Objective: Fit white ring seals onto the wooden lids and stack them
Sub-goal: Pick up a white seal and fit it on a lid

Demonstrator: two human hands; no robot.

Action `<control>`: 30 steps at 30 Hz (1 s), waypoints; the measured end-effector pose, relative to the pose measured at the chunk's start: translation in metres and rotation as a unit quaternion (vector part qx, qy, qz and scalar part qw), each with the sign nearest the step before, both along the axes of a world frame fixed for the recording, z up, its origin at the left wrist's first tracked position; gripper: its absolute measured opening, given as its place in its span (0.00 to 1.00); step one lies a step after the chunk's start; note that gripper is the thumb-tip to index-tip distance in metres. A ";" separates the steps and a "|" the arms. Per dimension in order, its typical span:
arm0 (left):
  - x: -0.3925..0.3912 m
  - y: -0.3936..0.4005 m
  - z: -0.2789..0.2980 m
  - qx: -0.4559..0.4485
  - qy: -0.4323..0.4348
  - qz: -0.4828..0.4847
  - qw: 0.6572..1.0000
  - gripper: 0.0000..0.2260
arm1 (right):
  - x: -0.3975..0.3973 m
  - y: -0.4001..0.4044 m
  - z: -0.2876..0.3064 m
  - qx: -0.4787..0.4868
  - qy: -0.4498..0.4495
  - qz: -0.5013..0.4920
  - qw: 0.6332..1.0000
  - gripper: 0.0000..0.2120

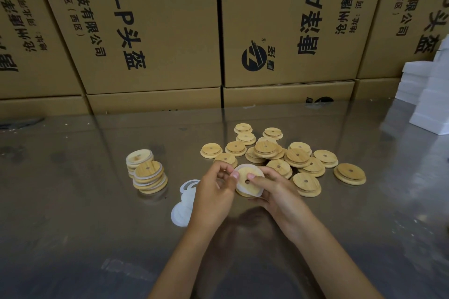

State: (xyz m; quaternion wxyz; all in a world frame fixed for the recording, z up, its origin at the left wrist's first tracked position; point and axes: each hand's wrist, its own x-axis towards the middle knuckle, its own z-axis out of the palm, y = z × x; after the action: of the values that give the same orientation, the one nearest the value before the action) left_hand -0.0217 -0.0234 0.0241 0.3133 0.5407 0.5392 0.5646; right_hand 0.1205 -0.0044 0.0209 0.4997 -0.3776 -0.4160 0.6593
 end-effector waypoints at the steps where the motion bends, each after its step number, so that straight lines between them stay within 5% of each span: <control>1: 0.000 0.000 0.000 0.002 0.003 0.002 1.000 0.04 | 0.000 0.000 0.000 -0.003 -0.003 0.003 1.000 0.12; 30: -0.002 0.001 0.000 0.014 0.094 0.043 0.995 0.07 | -0.005 -0.004 -0.003 0.068 -0.081 0.007 0.994 0.07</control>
State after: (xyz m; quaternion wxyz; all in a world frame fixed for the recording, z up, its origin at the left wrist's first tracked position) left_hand -0.0234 -0.0227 0.0239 0.2290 0.5717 0.5810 0.5321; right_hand 0.1159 -0.0084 0.0182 0.4837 -0.3924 -0.5017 0.6003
